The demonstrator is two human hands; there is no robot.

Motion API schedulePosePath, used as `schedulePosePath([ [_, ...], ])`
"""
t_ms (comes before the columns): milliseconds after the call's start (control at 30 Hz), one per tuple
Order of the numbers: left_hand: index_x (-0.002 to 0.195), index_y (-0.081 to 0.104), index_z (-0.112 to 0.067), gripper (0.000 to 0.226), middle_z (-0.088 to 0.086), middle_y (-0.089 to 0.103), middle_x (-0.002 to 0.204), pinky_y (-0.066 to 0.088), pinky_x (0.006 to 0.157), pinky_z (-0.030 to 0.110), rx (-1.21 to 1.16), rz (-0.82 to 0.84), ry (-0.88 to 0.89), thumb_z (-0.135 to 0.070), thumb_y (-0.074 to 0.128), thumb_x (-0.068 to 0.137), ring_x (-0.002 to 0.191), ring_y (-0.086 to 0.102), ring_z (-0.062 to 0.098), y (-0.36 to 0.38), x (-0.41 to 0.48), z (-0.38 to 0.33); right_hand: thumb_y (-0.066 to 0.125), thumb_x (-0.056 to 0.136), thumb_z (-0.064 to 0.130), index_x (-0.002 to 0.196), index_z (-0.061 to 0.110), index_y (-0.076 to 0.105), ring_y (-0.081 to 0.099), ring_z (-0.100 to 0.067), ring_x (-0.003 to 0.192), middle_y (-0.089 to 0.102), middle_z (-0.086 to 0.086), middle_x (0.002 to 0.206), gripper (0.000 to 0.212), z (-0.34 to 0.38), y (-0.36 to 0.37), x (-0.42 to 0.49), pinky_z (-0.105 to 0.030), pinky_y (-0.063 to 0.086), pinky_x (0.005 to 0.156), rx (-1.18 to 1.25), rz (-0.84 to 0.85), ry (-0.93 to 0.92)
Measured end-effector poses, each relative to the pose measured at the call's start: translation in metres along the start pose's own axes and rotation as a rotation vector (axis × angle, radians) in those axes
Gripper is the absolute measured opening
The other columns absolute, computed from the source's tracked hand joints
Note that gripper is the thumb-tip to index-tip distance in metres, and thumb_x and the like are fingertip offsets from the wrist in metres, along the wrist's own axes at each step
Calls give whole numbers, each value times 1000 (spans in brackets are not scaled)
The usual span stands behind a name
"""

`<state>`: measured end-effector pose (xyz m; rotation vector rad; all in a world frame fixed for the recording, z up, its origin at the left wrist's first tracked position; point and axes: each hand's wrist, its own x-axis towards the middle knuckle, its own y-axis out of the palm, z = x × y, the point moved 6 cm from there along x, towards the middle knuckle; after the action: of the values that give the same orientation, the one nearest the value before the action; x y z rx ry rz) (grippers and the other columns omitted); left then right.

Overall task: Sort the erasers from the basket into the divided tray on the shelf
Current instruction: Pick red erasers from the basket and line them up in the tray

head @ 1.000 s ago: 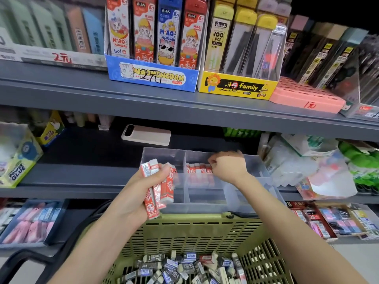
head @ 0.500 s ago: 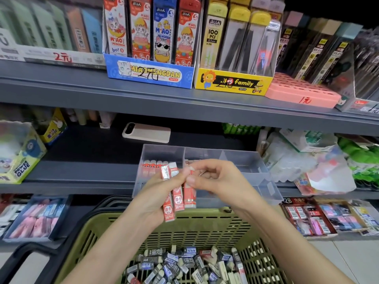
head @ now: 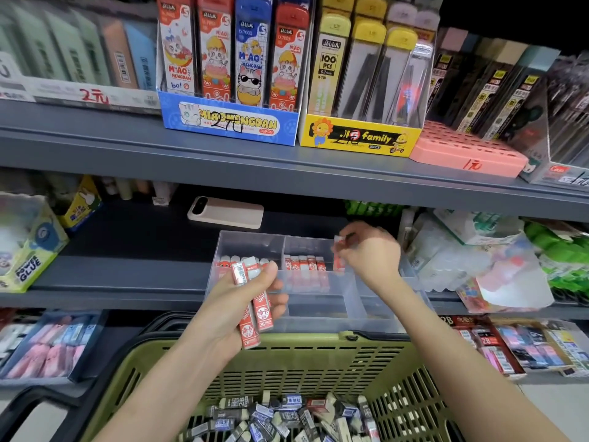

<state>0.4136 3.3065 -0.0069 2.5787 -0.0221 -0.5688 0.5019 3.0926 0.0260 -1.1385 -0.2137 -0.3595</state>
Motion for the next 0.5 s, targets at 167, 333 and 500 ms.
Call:
schedulePosePath([
  [167,88,66,-7,39,9,71,72,53,46,25,0,7,-11,-28,76,57,60,70,20,-2,1,-1,61,81,45,87,27,72,64,-18,82,71,4,85,22,18,25,8,-21,35,62,-478,209,-271],
  [333,91,66,-9,40,10,72,75,54,47,26,-14,8,-20,-28,77,57,63,71,21,-5,1,-2,47,91,40,100,29,70,57,-19,104,67,4,105,27,22,38,10,-24,39,72,-656,356,-403],
  [500,102,64,-2,52,16,74,84,56,50,30,-123,21,-69,-24,77,58,70,73,27,-3,1,-1,41,95,34,104,21,69,49,-25,114,63,-2,109,32,22,34,2,-29,39,87,-727,329,-451],
])
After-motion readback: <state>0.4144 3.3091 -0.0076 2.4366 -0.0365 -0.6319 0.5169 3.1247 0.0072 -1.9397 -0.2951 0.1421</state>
